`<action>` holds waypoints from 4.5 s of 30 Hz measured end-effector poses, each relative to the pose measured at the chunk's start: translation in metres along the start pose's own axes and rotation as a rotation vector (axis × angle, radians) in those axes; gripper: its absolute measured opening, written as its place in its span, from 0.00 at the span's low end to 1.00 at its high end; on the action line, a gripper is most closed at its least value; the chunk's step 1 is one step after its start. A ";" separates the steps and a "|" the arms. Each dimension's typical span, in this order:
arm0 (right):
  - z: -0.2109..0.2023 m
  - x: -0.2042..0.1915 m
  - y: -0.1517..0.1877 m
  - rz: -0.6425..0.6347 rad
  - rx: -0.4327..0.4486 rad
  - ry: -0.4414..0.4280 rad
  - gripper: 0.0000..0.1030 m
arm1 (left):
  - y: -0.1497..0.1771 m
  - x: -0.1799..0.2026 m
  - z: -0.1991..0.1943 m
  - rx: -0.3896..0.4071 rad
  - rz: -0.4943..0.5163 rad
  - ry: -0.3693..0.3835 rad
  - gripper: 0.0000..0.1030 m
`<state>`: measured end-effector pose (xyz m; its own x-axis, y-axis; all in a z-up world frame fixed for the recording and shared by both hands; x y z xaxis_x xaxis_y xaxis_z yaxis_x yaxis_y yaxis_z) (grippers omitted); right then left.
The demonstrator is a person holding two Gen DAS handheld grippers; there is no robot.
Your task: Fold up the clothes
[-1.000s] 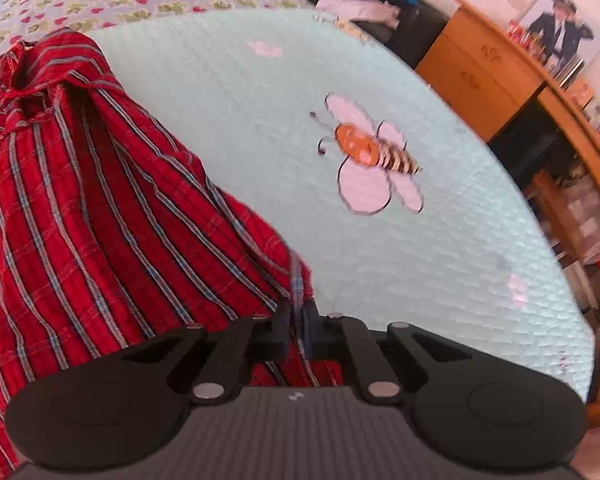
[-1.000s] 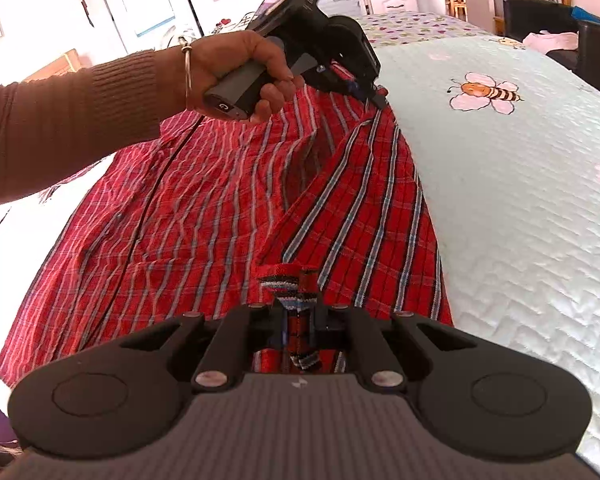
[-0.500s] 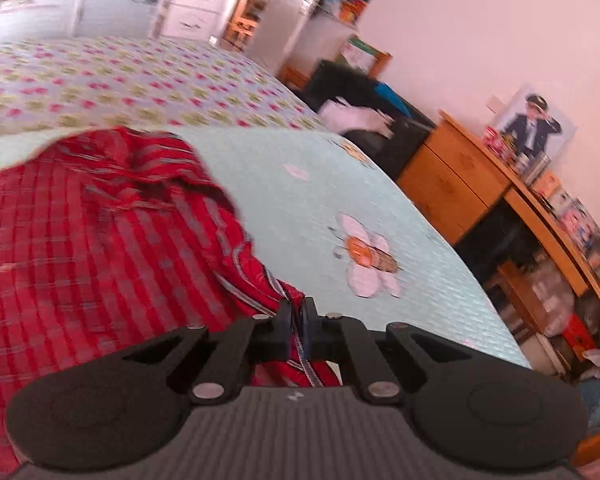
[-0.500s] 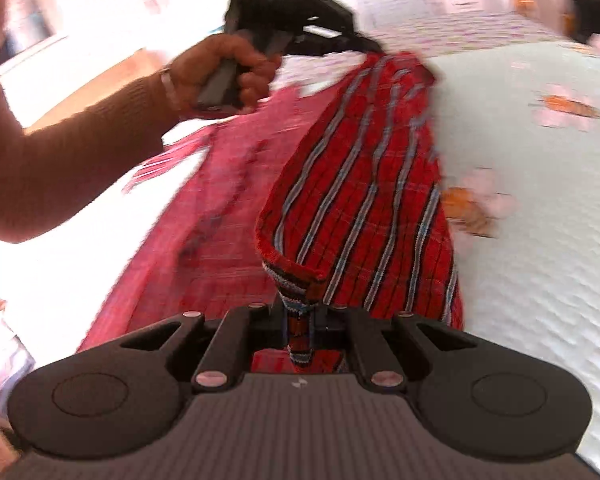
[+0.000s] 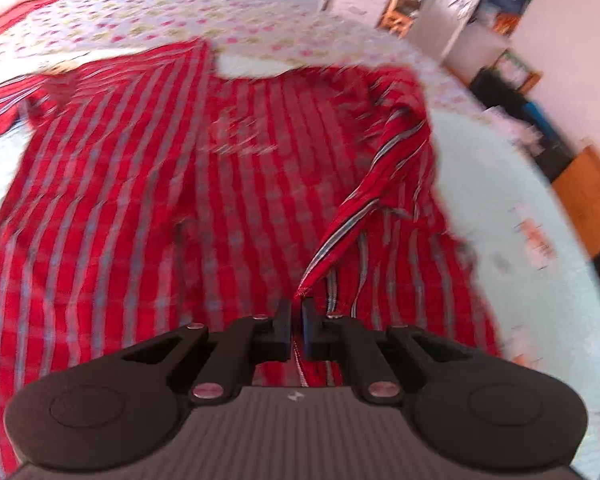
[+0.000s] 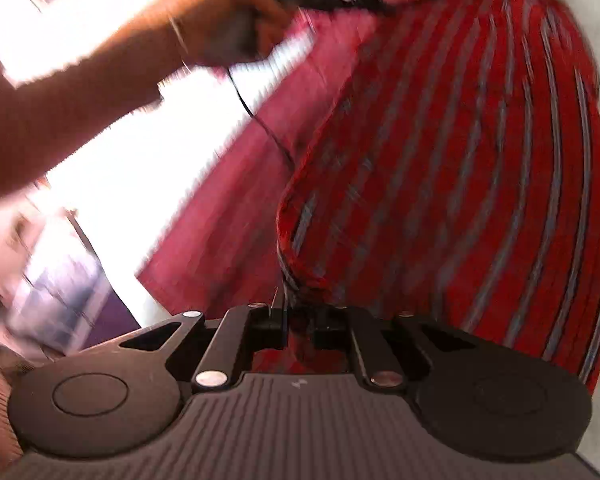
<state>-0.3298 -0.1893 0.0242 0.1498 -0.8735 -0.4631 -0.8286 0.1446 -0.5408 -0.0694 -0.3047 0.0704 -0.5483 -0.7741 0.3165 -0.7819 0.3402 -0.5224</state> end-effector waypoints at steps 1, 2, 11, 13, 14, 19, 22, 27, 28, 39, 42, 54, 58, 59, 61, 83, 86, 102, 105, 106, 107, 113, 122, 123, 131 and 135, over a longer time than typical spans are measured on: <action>0.006 0.000 0.005 -0.016 -0.031 0.016 0.09 | 0.006 -0.006 0.004 -0.020 0.001 -0.028 0.05; 0.011 0.000 0.010 -0.029 -0.058 0.036 0.10 | 0.013 -0.011 0.008 -0.040 0.005 -0.059 0.05; 0.000 -0.001 0.035 0.127 -0.074 -0.059 0.33 | 0.033 -0.011 0.011 -0.082 0.091 -0.183 0.11; -0.017 0.006 0.040 0.193 -0.037 -0.055 0.37 | 0.033 -0.013 0.004 -0.083 0.072 -0.196 0.21; -0.027 0.010 0.042 0.229 -0.014 -0.050 0.37 | 0.033 -0.014 -0.003 -0.081 0.052 -0.201 0.32; -0.079 0.037 0.052 0.402 0.124 0.061 0.37 | 0.031 -0.010 -0.046 0.044 -0.035 -0.226 0.36; -0.107 0.058 0.059 0.508 0.214 0.161 0.38 | 0.027 0.027 -0.063 0.132 0.033 -0.134 0.43; -0.112 0.074 0.078 0.598 0.233 0.280 0.39 | 0.005 0.115 -0.016 0.050 0.201 0.115 0.58; -0.112 0.076 0.082 0.605 0.226 0.295 0.39 | 0.001 0.127 -0.001 0.027 0.211 0.124 0.59; -0.102 0.069 0.098 0.609 0.216 0.286 0.50 | -0.007 0.189 0.103 -0.195 0.311 0.072 0.23; -0.101 0.077 0.103 0.678 0.253 0.240 0.54 | -0.008 0.190 0.107 -0.190 0.326 0.058 0.20; -0.093 0.077 0.108 0.670 0.226 0.167 0.03 | -0.019 0.198 0.122 -0.186 0.260 0.052 0.19; -0.116 0.095 0.114 0.674 0.222 0.257 0.02 | -0.024 0.198 0.129 -0.177 0.232 0.063 0.19; -0.122 0.103 0.121 0.728 0.234 0.255 0.02 | -0.024 0.198 0.130 -0.174 0.223 0.071 0.19; -0.130 0.117 0.133 0.825 0.254 0.243 0.02 | -0.025 0.196 0.131 -0.169 0.206 0.093 0.19; -0.083 0.048 0.050 0.578 0.166 0.037 0.24 | 0.039 0.027 -0.052 -0.159 -0.034 0.329 0.42; -0.046 0.050 0.051 0.643 0.147 0.007 0.27 | 0.036 -0.009 -0.074 -0.118 -0.095 0.259 0.43; -0.025 0.008 -0.004 0.332 0.175 0.111 0.34 | 0.118 -0.117 -0.105 -0.220 -0.360 0.069 0.51; -0.006 0.025 0.005 0.473 0.064 0.105 0.36 | 0.130 -0.127 -0.112 -0.206 -0.425 0.036 0.51; 0.002 0.024 0.007 0.515 0.046 0.064 0.36 | 0.134 -0.130 -0.114 -0.209 -0.449 0.043 0.51; 0.010 0.016 0.006 0.517 0.045 0.015 0.36 | 0.137 -0.130 -0.113 -0.224 -0.453 0.054 0.51; 0.042 -0.050 -0.019 0.165 -0.045 -0.187 0.36 | 0.153 -0.114 -0.111 -0.303 -0.398 0.102 0.52; 0.037 0.010 -0.060 0.308 0.043 -0.086 0.36 | 0.182 -0.101 -0.106 -0.273 -0.321 0.106 0.64; 0.040 0.016 -0.065 0.343 0.062 -0.094 0.37 | 0.184 -0.098 -0.105 -0.272 -0.305 0.108 0.64; 0.098 0.021 -0.133 0.301 0.136 -0.158 0.37 | 0.189 -0.105 -0.116 -0.304 -0.246 0.154 0.63; 0.122 0.025 -0.179 0.267 0.206 -0.197 0.37 | 0.170 -0.125 -0.127 -0.200 -0.297 0.124 0.62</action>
<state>-0.1125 -0.1804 0.0239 0.0610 -0.6896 -0.7216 -0.7299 0.4623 -0.5035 -0.1716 -0.0824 0.0420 -0.3114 -0.7882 0.5309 -0.9478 0.2176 -0.2329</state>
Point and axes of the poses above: each gripper's, at about its wrist camera, not at the fingertips, and z roughly the way its jaws point, x to its right, y to its underside, the point moved 3 cm from there along z, roughly the way its jaws point, and after that the axes turned 5 degrees about -z, right-handed, at the moved point
